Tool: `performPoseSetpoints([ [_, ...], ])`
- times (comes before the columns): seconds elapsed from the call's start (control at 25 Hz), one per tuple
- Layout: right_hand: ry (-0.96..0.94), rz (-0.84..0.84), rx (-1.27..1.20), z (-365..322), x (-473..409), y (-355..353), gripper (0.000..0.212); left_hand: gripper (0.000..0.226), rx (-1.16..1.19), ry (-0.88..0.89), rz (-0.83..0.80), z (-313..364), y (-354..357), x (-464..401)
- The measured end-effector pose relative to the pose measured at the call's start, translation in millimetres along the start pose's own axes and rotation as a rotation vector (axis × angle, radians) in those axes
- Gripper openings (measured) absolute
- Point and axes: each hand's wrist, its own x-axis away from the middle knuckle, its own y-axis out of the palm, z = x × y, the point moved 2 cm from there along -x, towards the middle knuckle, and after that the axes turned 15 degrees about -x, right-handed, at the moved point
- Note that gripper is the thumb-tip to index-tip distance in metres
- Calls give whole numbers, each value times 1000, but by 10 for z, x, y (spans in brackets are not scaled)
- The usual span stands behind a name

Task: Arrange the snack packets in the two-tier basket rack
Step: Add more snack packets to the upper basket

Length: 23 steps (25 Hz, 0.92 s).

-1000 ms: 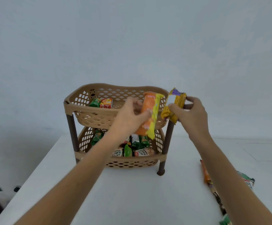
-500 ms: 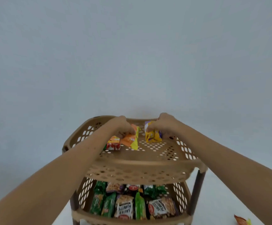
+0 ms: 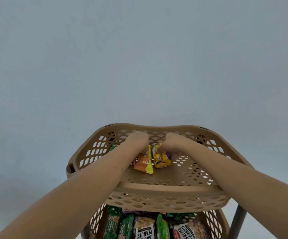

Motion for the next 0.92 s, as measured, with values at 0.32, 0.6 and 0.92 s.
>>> performPoseSetpoints([
  [0.32,-40,-12,-78,23,180,-133,41,16,-54,-39,166,-64,-119,109],
  [0.6,-487,421,-323,119,1060,-327,12,24,306,-55,743,115,-322,1172],
  [0.92,-920,919,-212,849,2249,259,17,21,336,62,1153,903,350,2248],
])
